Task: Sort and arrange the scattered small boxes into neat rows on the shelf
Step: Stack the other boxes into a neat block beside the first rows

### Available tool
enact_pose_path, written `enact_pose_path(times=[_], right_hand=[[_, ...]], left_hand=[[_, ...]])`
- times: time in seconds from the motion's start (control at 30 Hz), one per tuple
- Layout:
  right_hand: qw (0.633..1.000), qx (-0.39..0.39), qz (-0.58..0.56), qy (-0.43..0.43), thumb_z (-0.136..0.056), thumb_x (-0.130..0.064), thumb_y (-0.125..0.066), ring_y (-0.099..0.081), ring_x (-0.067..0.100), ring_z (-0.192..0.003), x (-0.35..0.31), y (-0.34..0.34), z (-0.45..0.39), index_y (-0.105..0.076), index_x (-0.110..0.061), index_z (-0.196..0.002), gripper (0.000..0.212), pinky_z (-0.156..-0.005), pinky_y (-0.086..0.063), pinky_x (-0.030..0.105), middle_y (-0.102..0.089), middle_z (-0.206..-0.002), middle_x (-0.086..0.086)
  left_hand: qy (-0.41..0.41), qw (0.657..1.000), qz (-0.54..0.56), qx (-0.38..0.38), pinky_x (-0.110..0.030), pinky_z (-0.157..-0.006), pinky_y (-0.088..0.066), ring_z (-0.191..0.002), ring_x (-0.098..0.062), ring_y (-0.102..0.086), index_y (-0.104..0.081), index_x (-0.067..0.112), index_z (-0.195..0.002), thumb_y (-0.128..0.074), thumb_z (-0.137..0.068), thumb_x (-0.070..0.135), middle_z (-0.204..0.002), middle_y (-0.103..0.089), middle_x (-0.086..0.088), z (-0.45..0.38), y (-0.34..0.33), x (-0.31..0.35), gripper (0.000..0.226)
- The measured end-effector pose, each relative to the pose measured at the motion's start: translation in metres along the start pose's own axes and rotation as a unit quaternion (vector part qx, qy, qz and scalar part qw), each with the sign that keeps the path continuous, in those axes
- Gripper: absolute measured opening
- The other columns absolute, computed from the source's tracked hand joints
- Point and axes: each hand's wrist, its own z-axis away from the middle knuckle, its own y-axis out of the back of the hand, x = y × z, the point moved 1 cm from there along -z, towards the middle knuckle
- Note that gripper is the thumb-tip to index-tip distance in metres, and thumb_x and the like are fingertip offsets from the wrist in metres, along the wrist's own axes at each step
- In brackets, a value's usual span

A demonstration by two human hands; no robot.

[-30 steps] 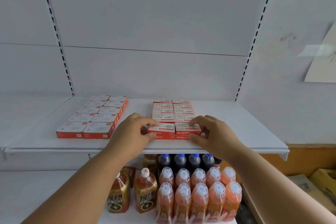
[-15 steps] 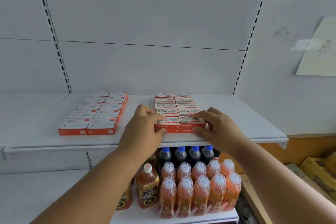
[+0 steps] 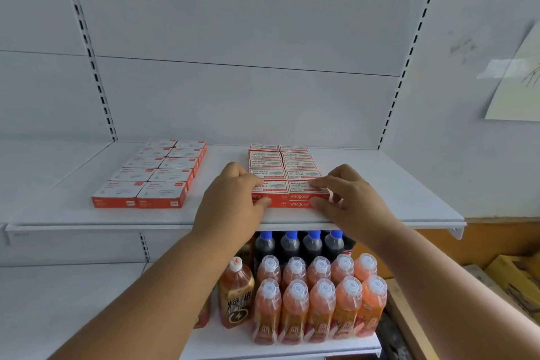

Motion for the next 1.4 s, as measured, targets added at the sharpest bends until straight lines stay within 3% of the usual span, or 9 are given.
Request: enact_pose_path(times=[0.13,0.3,0.47,0.7,0.93,1.13,1.23,1.33,1.4], right_hand=[[1.0,0.011,-0.007,0.002,-0.087,-0.036,-0.068,-0.058,0.01,-0.088,0.002,0.001,0.0,-0.066,-0.028,-0.125,0.038,-0.077,-0.042,0.016,-0.047,-0.111,-0.012],[1.0,0.01,-0.015,0.002,-0.086,-0.034,-0.07,-0.058,0.006,-0.086,0.002,0.001,-0.001,-0.067,-0.026,-0.123,0.037,-0.072,-0.036,0.006,-0.049,-0.11,-0.011],[0.998,0.037,-0.042,0.001,-0.082,-0.028,-0.076,-0.052,-0.004,-0.074,0.0,0.006,0.0,-0.072,-0.021,-0.106,0.025,-0.067,-0.038,0.006,-0.051,-0.099,-0.011],[0.998,0.047,-0.046,0.012,-0.083,-0.026,-0.075,-0.055,-0.001,-0.075,-0.002,0.005,0.0,-0.074,-0.021,-0.107,0.025,-0.072,-0.044,0.013,-0.057,-0.097,-0.011],[0.997,0.063,-0.008,0.043,-0.084,-0.024,-0.074,-0.054,0.004,-0.075,-0.004,0.003,0.004,-0.074,-0.017,-0.109,0.026,-0.073,-0.043,0.013,-0.055,-0.095,-0.012],[0.999,0.047,-0.011,0.026,-0.085,-0.026,-0.073,-0.052,0.0,-0.076,-0.005,0.005,0.001,-0.073,-0.018,-0.111,0.027,-0.071,-0.034,0.003,-0.053,-0.097,-0.013],[0.999,0.037,-0.013,0.014,-0.085,-0.027,-0.073,-0.055,0.001,-0.077,-0.006,0.006,0.001,-0.073,-0.02,-0.111,0.027,-0.073,-0.045,0.009,-0.054,-0.099,-0.013],[0.996,0.049,-0.066,-0.02,-0.085,-0.034,-0.071,-0.061,0.002,-0.078,-0.008,0.009,0.001,-0.068,-0.026,-0.106,0.022,-0.071,-0.053,0.019,-0.057,-0.099,-0.014],[0.988,0.078,-0.098,-0.09,-0.09,-0.038,-0.063,-0.059,0.002,-0.077,-0.008,0.014,-0.005,-0.059,-0.026,-0.098,0.015,-0.063,-0.047,0.021,-0.058,-0.095,-0.014]], left_hand=[[-0.001,1.0,-0.017,0.007,-0.019,-0.084,-0.047,-0.103,-0.01,-0.057,-0.061,0.024,-0.131,-0.067,-0.089,0.041,-0.12,-0.054,0.007,0.002,-0.001,0.004,0.046],[0.013,0.999,-0.038,0.014,-0.017,-0.081,-0.045,-0.105,-0.01,-0.058,-0.061,0.026,-0.131,-0.066,-0.089,0.043,-0.124,-0.054,0.006,0.002,-0.002,0.009,0.045],[0.011,1.0,-0.023,0.013,-0.018,-0.083,-0.046,-0.105,-0.01,-0.058,-0.058,0.027,-0.135,-0.068,-0.088,0.042,-0.126,-0.053,0.006,0.005,-0.001,0.009,0.05],[0.019,1.0,-0.007,0.004,-0.017,-0.084,-0.046,-0.092,-0.004,-0.051,-0.061,0.029,-0.132,-0.07,-0.088,0.035,-0.12,-0.054,0.008,0.004,0.001,0.001,0.045],[0.033,0.999,-0.004,-0.004,-0.02,-0.086,-0.05,-0.1,-0.01,-0.059,-0.061,0.028,-0.132,-0.07,-0.088,0.036,-0.118,-0.054,0.006,0.001,0.003,0.003,0.046],[0.043,0.999,0.001,-0.016,-0.022,-0.086,-0.05,-0.104,-0.013,-0.06,-0.064,0.026,-0.128,-0.073,-0.086,0.035,-0.124,-0.054,0.006,-0.003,0.006,0.006,0.043],[0.041,0.999,0.002,-0.022,-0.021,-0.086,-0.05,-0.105,-0.013,-0.06,-0.063,0.026,-0.129,-0.072,-0.087,0.036,-0.125,-0.054,0.006,-0.001,0.007,0.007,0.044],[0.041,0.998,0.028,-0.037,-0.017,-0.077,-0.046,-0.102,-0.012,-0.06,-0.058,0.027,-0.128,-0.067,-0.09,0.037,-0.123,-0.053,0.007,-0.001,0.012,0.003,0.04],[0.068,0.997,0.023,-0.023,-0.014,-0.061,-0.04,-0.085,-0.011,-0.059,-0.056,0.023,-0.111,-0.055,-0.097,0.034,-0.105,-0.058,0.007,-0.009,0.018,0.0,0.017]])
